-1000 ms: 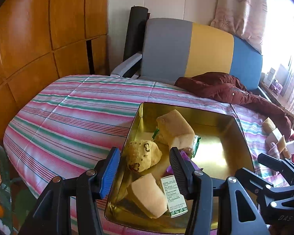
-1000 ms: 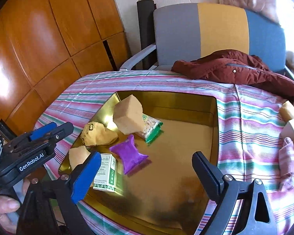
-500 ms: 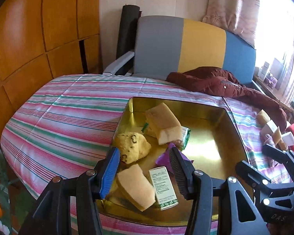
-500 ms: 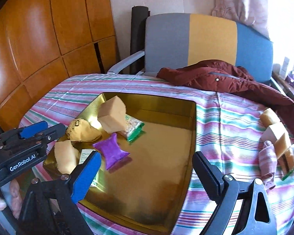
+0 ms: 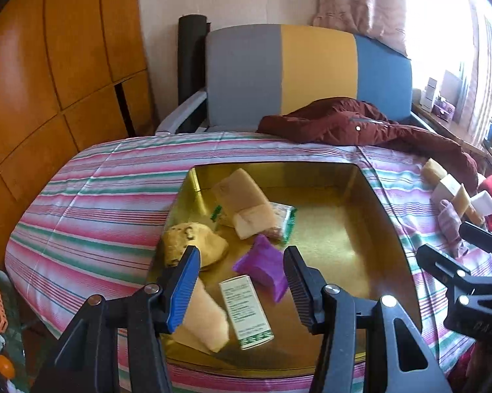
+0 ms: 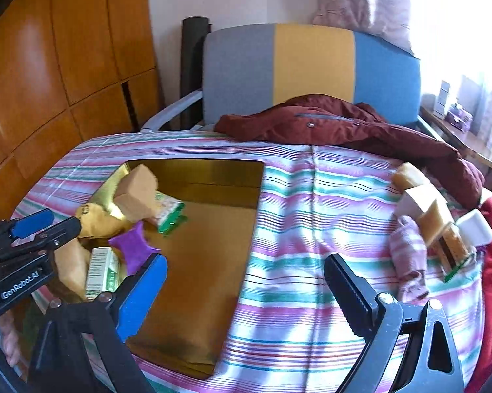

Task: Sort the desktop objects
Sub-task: 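Move both open tools from the gold tray back toward the item pile, then lower the right tool toward the purple sachet while the left tool approaches the pink sock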

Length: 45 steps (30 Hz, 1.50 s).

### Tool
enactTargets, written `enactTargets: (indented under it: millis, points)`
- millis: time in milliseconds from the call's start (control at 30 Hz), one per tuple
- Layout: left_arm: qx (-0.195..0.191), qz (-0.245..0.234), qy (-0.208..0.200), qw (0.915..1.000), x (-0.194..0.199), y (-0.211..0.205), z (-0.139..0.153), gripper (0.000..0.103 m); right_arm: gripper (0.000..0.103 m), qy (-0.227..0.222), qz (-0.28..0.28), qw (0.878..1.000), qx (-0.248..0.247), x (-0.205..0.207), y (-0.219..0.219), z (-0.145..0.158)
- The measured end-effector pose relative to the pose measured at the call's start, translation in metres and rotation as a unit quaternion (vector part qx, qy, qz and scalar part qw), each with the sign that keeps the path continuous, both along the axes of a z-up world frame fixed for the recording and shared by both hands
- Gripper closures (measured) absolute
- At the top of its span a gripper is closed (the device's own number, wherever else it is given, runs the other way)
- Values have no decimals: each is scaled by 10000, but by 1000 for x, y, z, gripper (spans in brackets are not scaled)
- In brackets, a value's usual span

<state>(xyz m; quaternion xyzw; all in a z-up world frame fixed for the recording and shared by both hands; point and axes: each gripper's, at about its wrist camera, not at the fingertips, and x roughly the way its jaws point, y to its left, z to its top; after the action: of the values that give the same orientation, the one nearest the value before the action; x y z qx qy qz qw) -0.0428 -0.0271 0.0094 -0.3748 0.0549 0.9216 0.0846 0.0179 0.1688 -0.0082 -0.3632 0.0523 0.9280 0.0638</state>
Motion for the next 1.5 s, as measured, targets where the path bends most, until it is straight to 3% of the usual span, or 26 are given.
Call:
enactTargets:
  millis: [433,800,1000,1267,1500]
  points:
    - [-32,-601,32,9982,2,46,5,50,6,-121,-866,9961,-118,24,76,-5]
    - [152,-1393,-70,9901,9,95,7,49,6,-304,-1846,9810,-523,56,164,-5]
    - [243,-1703,-184,9849,11,119,7,49,6,-94,-2482,9584,-1403,82,224,-2]
    - [345,-2068,-374,9771,14,150,6,50,6,135,-3093,9342,-1775,104,277,4]
    - [393,-2293,-577,9709,15,175,3,50,3,425,-3692,8988,-2325,122,330,-3]
